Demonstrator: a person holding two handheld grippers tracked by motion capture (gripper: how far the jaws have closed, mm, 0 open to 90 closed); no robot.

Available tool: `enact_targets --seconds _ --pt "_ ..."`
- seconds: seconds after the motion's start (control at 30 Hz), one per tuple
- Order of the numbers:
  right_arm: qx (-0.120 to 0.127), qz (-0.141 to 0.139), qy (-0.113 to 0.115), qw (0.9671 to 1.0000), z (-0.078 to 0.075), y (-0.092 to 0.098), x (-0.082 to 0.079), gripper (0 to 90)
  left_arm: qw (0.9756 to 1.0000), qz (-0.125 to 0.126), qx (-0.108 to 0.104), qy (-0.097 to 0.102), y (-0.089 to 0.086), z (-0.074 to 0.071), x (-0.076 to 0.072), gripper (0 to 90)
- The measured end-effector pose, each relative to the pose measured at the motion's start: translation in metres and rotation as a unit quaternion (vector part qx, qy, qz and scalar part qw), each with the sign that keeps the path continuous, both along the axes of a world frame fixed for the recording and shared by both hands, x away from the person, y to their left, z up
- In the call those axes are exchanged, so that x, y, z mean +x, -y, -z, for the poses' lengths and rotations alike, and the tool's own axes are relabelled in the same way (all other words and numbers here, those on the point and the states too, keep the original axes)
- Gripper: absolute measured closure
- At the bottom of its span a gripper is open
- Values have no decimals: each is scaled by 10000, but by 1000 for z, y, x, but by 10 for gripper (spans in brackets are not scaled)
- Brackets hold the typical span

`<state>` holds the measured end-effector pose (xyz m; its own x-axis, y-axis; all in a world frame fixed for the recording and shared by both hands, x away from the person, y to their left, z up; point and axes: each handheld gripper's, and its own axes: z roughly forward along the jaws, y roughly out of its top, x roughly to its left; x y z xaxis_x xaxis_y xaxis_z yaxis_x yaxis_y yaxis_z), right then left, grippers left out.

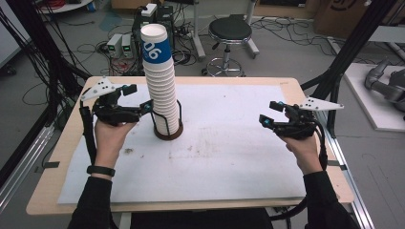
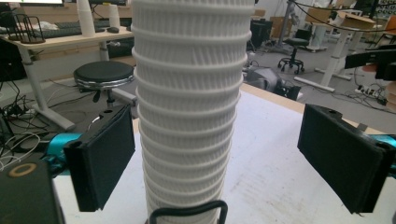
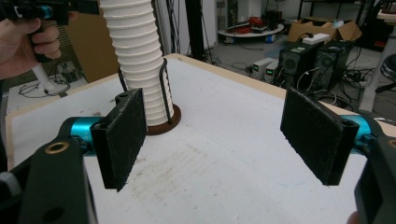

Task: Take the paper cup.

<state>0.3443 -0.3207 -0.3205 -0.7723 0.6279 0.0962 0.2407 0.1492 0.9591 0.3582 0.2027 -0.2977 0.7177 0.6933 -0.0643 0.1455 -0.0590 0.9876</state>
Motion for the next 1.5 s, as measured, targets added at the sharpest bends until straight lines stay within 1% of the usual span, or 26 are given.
enact_targets --seconds 0.2,0.27,0.3,0.37,0.4,0.63,0.73,0.8,0.93,1.0,1.13,1.27,1.43,1.5 --pt "15 -9 -7 10000 0 0 -1 231 9999 -71 101 44 8 -16 8 101" --pt "12 -12 -12 10000 0 0 -1 231 9999 -37 105 47 9 -19 10 101" --pt "14 -17 -17 10000 0 0 -1 230 9999 -83 108 57 11 -22 12 101" --pt "10 -29 -1 10000 0 0 0 231 9998 -66 165 80 13 -25 13 101" --pt "-2 -31 7 10000 0 0 0 231 9997 -106 178 92 13 -27 14 101" --pt "10 -70 -9 10000 0 -1 0 231 9997 -169 97 149 16 -34 22 101" --pt "12 -75 -18 10000 0 -1 0 230 9996 -196 150 146 18 -38 25 101" --pt "16 -81 -10 10000 0 -1 0 230 9996 -194 150 157 20 -40 28 101" --pt "16 -99 -3 9999 0 -1 0 230 9998 -91 120 115 23 -42 33 101" --pt "25 -100 -8 9999 0 -1 0 230 9998 -95 127 102 24 -42 35 94" --pt "27 -114 -6 9999 0 -1 0 230 10000 -46 69 36 25 -42 40 87" --pt "32 -120 -12 9999 0 -2 0 230 9999 0 113 -19 27 -42 46 76" --pt "23 -143 1 9999 0 -3 0 230 9999 -10 119 -38 31 -41 52 75" --pt "28 -147 -9 9999 0 -3 0 230 9999 23 100 -39 32 -40 53 75"
